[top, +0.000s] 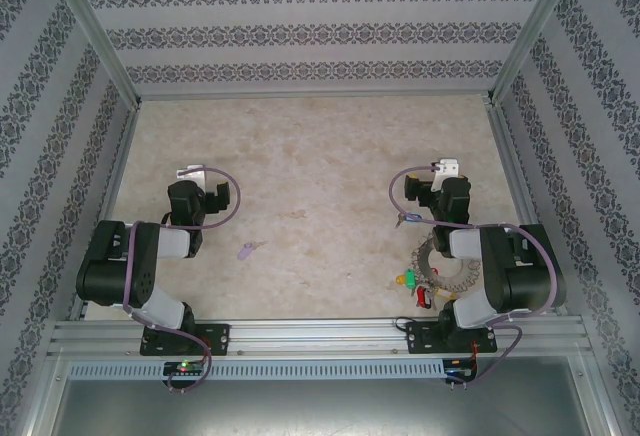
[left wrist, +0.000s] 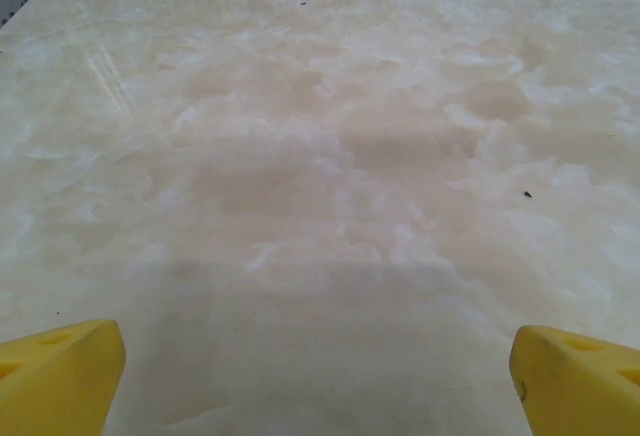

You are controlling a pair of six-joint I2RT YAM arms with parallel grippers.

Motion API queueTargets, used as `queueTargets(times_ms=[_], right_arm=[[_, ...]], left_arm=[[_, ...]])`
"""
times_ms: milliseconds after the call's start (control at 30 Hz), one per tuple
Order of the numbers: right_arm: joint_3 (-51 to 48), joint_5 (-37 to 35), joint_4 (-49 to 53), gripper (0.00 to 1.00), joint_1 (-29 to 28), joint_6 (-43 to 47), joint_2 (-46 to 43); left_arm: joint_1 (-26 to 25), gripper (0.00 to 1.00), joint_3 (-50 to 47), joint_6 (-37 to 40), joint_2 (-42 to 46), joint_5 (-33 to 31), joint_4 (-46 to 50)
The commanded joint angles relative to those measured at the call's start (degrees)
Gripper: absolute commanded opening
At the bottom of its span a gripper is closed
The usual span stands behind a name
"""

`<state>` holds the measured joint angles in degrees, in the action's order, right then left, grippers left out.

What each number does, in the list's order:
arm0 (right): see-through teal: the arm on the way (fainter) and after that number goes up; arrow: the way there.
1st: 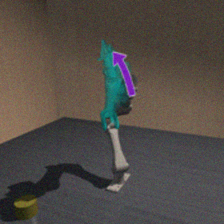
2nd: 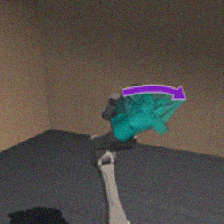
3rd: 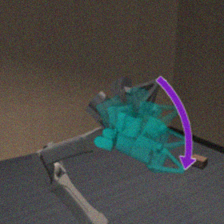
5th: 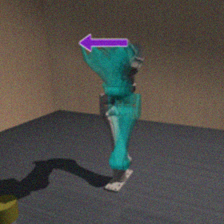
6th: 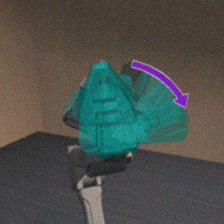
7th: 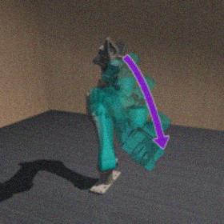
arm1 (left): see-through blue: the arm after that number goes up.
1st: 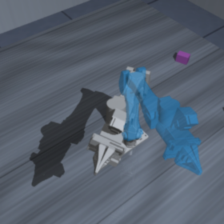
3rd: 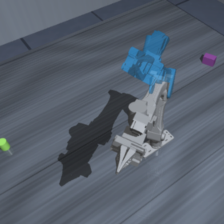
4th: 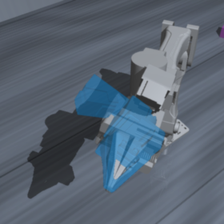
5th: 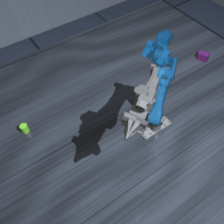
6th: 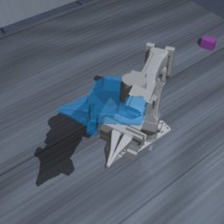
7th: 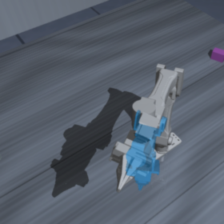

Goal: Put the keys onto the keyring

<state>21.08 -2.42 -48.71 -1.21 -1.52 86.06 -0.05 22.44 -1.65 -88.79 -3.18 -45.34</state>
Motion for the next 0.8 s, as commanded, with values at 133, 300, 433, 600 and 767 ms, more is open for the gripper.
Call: queueTargets(times_ms=[133,300,433,600,767], right_arm=[[1.24,1.28,-2.00,0.98,0.51,-0.10,0.40],[1.20,1.30,-2.09,0.98,0.51,-0.04,0.40],[1.16,1.23,-2.18,0.98,0.34,0.17,0.40],[1.15,1.14,-2.18,0.98,0.33,0.12,0.40],[0.74,0.33,-2.00,0.98,-0.97,1.52,-1.11]], left_arm=[[-0.52,0.99,1.12,0.93,-0.58,0.52,-2.56],[-0.56,0.99,1.00,0.94,-0.54,0.52,-2.68],[-0.56,0.99,0.98,0.95,-0.54,0.55,-2.73],[-0.56,0.99,0.99,0.94,-0.51,0.54,-2.73],[-0.64,0.99,0.51,1.34,0.60,1.65,-2.82]])
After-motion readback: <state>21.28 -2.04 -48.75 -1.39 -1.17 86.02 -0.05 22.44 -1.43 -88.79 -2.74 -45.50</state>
